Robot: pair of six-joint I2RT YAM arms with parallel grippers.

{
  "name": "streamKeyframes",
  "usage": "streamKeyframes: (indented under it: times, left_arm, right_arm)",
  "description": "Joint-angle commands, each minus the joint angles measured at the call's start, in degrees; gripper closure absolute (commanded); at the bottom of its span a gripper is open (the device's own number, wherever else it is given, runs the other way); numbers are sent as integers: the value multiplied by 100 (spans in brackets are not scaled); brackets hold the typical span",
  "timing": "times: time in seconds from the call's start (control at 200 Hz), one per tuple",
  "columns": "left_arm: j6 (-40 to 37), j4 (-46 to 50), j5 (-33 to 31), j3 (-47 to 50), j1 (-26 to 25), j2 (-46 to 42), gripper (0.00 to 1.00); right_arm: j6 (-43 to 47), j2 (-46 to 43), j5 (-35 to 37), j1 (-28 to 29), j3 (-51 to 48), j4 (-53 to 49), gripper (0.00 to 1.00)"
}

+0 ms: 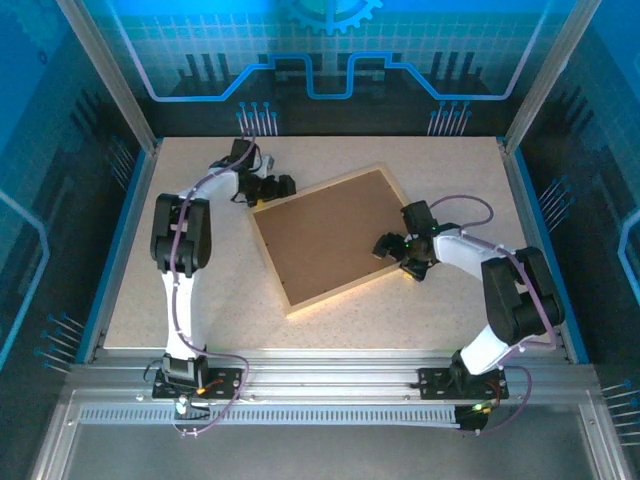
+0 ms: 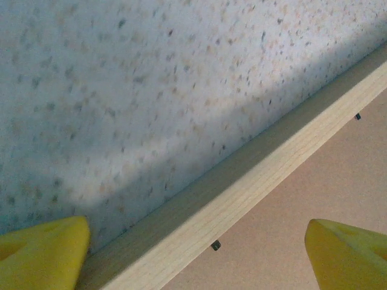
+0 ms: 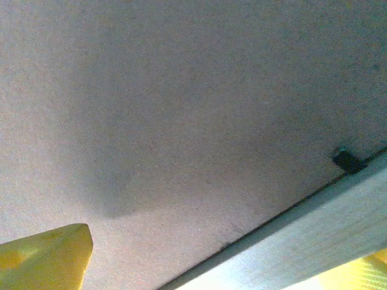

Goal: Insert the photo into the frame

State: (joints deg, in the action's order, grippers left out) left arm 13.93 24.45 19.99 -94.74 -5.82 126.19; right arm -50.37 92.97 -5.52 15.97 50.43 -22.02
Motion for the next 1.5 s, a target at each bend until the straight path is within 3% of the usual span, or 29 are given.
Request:
streamKeyframes:
  times: [0.0,0.385,0.916,1.061,1.246,1.496]
  left_arm:
    - [531,165,822,601,-181,-360,8]
    - [1038,-562,1224,2246,-680,-1294,9]
    - [1705,-797,1149,3884,-1444,-2669,9]
    - [1201,-183,521,3338,-1240,-2624,7]
    - [710,228,155,2098,-488,-2239,6]
    - [134,1143,-576,-252,-86,-819,9]
  right_arm:
    - [357,248,223,-350,411,1370,8]
    - [730,1017,-125,-520,1439,1257,9]
    - [1750,2254,-421,-673,3191,516,9]
    - [1794,2267,-466,-812,3306,519,9]
    - [2057,2165,-524,-937,3318,408,9]
    - [2609,2108,20,-945,3348,-82,9]
